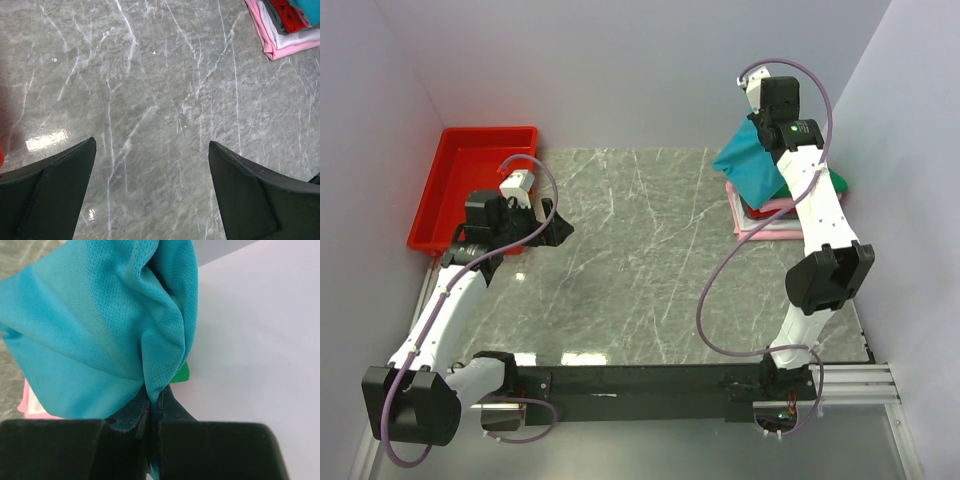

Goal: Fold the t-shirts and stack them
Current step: Neatly place the folded tshirt to the corner

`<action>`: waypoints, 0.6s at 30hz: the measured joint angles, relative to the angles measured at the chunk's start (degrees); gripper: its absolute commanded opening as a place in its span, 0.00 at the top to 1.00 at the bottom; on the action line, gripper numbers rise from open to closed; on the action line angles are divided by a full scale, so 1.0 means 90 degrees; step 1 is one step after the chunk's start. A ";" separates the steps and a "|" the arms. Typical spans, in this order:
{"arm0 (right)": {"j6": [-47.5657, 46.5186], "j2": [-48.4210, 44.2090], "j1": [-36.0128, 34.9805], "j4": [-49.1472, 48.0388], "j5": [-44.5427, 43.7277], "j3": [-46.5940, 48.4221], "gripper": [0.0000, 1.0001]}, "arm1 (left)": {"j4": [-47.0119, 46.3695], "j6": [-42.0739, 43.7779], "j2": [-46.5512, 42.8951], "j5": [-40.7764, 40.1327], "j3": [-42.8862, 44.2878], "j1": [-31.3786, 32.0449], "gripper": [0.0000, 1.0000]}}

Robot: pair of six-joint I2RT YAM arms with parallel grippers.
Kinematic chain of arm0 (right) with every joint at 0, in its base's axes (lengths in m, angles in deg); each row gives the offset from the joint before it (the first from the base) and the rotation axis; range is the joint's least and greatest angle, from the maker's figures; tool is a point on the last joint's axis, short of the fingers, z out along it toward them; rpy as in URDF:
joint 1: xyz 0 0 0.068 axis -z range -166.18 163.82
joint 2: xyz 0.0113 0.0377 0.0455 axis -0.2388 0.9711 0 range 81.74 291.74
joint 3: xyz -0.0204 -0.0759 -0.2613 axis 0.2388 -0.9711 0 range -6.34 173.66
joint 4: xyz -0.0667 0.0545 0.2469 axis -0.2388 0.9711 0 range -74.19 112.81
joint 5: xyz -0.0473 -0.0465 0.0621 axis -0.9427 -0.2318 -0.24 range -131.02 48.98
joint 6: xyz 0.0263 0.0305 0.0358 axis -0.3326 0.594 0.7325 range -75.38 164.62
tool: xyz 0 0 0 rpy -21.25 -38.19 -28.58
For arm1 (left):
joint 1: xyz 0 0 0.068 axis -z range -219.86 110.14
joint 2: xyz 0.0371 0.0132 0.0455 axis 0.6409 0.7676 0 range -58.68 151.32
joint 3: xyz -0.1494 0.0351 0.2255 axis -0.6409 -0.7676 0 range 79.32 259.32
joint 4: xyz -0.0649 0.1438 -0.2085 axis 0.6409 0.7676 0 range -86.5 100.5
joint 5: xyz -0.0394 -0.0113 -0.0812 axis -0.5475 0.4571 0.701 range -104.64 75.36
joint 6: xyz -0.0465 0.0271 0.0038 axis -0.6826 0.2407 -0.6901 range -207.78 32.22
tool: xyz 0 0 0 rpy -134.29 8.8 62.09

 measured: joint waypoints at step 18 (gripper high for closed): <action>-0.0087 0.0534 0.0852 -0.0670 0.0114 0.0117 1.00 | 0.0000 0.0034 0.0058 -0.0007 -0.0017 0.0007 0.01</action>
